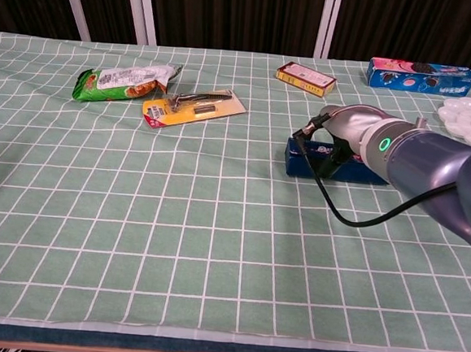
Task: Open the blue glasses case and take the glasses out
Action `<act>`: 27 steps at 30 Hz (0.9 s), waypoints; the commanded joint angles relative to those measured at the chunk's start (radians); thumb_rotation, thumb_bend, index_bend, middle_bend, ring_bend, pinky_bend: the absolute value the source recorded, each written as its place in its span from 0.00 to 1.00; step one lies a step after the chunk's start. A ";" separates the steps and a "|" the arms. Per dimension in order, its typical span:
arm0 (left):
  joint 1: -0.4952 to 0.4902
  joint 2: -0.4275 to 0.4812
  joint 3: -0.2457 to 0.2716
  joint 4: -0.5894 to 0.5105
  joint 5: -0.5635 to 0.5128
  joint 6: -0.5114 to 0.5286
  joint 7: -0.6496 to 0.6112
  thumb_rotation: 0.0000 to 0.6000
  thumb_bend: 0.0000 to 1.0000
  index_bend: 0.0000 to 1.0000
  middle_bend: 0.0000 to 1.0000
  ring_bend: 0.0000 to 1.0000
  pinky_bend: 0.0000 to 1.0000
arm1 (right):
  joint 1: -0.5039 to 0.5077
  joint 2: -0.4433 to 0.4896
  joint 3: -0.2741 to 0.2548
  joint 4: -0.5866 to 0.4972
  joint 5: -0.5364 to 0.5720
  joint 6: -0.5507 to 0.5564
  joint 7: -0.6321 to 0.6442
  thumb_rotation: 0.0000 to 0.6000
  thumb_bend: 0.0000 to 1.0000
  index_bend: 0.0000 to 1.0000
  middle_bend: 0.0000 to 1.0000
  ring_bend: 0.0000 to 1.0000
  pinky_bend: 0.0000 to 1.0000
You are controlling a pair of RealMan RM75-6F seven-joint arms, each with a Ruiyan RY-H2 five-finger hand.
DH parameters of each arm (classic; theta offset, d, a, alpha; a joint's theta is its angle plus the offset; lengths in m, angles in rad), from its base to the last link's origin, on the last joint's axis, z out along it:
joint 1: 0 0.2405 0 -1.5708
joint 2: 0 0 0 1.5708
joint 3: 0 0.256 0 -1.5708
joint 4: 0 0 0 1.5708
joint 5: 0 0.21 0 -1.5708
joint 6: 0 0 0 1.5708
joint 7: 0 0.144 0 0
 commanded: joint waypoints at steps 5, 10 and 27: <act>0.000 0.000 0.000 -0.001 -0.001 0.000 0.002 1.00 0.01 0.00 0.00 0.00 0.00 | 0.006 0.008 0.009 -0.005 0.012 0.002 0.002 1.00 1.00 0.30 0.03 0.00 0.23; -0.001 0.000 0.000 -0.001 -0.001 -0.001 0.001 1.00 0.01 0.00 0.00 0.00 0.00 | 0.010 0.008 0.014 0.001 0.037 -0.002 0.001 1.00 1.00 0.30 0.03 0.00 0.23; 0.000 0.001 -0.001 -0.002 -0.005 -0.001 0.000 1.00 0.01 0.00 0.00 0.00 0.00 | 0.037 0.005 0.017 0.043 0.089 -0.013 -0.027 1.00 1.00 0.30 0.03 0.00 0.23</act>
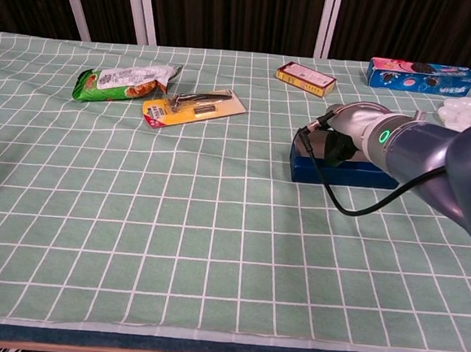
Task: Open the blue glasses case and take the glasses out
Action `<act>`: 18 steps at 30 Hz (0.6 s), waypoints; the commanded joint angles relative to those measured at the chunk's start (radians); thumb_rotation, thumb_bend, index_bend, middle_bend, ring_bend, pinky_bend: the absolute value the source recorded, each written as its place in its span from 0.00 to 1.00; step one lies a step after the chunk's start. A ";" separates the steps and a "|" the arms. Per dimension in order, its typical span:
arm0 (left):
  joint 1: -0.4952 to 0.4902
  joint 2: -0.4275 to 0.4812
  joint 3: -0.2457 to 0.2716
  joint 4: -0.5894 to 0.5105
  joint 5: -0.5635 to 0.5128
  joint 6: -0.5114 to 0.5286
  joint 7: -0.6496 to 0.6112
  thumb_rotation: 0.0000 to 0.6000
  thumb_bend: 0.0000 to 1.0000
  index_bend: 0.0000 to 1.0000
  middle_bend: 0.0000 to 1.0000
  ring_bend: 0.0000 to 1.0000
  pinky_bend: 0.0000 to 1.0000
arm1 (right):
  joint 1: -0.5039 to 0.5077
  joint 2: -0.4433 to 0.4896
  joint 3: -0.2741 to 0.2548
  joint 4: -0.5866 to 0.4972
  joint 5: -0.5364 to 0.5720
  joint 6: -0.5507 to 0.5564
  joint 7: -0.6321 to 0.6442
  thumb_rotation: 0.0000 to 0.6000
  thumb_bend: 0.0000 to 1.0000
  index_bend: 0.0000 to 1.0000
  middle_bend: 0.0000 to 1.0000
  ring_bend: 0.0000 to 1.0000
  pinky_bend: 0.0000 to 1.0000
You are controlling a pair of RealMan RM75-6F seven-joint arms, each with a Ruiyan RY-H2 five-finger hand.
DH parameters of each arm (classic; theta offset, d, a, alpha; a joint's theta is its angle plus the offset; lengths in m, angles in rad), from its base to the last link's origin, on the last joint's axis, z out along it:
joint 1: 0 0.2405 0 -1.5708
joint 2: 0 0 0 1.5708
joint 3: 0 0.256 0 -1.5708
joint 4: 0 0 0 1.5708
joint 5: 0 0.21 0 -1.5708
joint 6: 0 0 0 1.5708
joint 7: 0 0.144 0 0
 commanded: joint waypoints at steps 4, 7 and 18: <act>0.000 0.000 0.000 0.000 -0.002 0.000 0.001 1.00 0.01 0.00 0.00 0.00 0.00 | 0.012 -0.002 0.000 0.034 0.011 -0.013 -0.010 1.00 1.00 0.29 0.03 0.00 0.23; 0.001 0.000 -0.001 -0.001 -0.002 0.002 0.000 1.00 0.01 0.00 0.00 0.00 0.00 | 0.023 -0.007 0.001 0.068 0.022 -0.026 -0.023 1.00 1.00 0.29 0.03 0.00 0.23; 0.004 0.001 -0.003 0.000 -0.002 0.007 -0.005 1.00 0.01 0.00 0.00 0.00 0.00 | 0.069 -0.015 0.041 0.173 -0.053 -0.051 0.015 1.00 1.00 0.24 0.03 0.00 0.23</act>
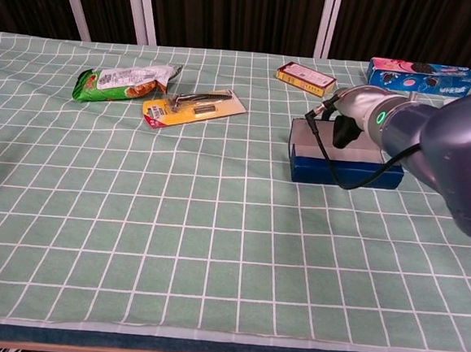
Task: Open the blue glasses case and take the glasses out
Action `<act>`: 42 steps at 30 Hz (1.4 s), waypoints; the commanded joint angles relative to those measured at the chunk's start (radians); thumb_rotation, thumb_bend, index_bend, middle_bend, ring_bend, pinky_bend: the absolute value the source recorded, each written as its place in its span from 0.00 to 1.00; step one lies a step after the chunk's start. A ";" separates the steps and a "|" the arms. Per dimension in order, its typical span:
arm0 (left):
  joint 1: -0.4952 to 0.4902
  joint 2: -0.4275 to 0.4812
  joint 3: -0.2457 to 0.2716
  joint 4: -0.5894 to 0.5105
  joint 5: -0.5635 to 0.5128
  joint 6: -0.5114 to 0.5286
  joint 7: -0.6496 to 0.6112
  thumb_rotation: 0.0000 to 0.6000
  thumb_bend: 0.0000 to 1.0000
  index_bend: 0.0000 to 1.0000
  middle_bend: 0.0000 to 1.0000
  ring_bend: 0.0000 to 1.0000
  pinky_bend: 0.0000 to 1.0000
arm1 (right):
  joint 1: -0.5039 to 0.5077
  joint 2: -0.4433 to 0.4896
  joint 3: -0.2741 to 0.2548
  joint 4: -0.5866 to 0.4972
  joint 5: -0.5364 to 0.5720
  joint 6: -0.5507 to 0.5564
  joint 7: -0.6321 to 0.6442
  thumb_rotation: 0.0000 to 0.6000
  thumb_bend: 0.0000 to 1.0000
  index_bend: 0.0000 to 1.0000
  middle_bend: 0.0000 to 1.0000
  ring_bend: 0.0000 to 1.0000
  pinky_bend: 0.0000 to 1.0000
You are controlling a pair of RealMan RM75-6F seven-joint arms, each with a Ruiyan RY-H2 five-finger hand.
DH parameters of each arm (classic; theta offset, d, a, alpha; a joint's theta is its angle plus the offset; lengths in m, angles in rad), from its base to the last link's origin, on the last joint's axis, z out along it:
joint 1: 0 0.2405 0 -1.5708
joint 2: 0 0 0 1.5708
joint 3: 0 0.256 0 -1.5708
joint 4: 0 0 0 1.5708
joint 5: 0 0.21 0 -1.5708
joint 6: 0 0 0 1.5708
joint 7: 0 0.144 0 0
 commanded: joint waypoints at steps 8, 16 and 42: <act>0.000 -0.002 0.002 0.001 0.007 0.003 0.000 1.00 0.01 0.00 0.00 0.00 0.00 | -0.003 0.063 0.025 -0.135 -0.101 0.050 0.048 1.00 0.61 0.18 0.04 0.01 0.23; -0.003 -0.003 0.005 0.004 0.017 0.000 0.000 1.00 0.01 0.00 0.00 0.00 0.00 | -0.057 0.157 -0.012 -0.393 -0.136 0.129 0.048 1.00 0.50 0.10 0.41 0.44 0.66; -0.009 0.000 0.005 0.002 0.014 -0.014 -0.013 1.00 0.01 0.00 0.00 0.00 0.00 | -0.066 0.106 -0.092 -0.422 0.021 0.136 0.033 1.00 0.56 0.15 0.89 0.94 1.00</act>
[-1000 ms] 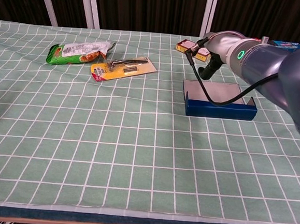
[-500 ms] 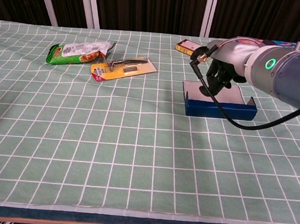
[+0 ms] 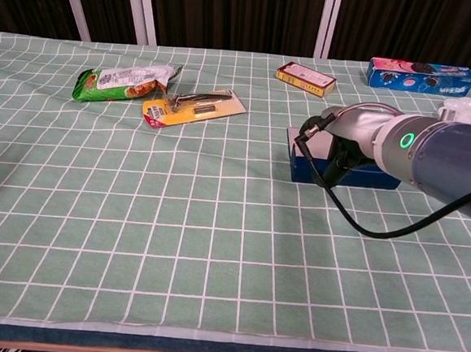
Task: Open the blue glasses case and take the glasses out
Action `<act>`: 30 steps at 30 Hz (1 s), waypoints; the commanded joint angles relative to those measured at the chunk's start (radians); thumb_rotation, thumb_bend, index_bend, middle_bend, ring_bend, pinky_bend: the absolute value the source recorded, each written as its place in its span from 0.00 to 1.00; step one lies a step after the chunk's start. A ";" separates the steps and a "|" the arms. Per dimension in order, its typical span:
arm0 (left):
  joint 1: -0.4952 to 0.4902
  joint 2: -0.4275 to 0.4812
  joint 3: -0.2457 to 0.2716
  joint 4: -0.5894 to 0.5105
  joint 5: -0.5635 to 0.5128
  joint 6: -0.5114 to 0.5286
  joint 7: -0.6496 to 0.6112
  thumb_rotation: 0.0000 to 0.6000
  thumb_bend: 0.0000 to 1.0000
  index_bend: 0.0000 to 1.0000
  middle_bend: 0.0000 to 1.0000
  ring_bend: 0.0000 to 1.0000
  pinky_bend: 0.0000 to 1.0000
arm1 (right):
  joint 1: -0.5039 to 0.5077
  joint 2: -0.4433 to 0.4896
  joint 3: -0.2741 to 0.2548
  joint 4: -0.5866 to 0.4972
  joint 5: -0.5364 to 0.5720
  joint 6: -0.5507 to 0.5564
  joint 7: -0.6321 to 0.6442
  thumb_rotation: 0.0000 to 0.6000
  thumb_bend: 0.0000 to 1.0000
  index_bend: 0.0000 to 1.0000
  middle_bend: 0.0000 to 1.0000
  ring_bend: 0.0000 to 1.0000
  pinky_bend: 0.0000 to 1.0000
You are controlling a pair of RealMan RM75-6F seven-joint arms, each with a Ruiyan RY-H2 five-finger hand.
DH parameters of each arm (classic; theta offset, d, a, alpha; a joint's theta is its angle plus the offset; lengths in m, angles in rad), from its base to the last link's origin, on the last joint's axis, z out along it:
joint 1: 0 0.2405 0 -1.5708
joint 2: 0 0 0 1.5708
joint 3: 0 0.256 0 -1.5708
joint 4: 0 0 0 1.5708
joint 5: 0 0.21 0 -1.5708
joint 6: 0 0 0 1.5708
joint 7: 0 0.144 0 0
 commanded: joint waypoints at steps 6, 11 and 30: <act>-0.002 0.003 0.001 0.000 0.000 -0.005 -0.007 1.00 0.01 0.00 0.00 0.00 0.00 | -0.001 -0.020 -0.008 0.038 0.034 -0.007 0.001 1.00 0.57 0.16 0.89 0.94 1.00; -0.003 0.003 0.001 0.001 0.000 -0.008 -0.007 1.00 0.01 0.00 0.00 0.00 0.00 | -0.007 -0.016 -0.015 0.024 0.033 -0.002 0.004 1.00 0.57 0.17 0.89 0.94 1.00; -0.003 0.006 0.007 -0.005 0.006 -0.010 -0.012 1.00 0.01 0.00 0.00 0.00 0.00 | -0.063 0.079 -0.095 -0.169 0.063 0.109 -0.041 1.00 0.57 0.24 0.90 0.95 1.00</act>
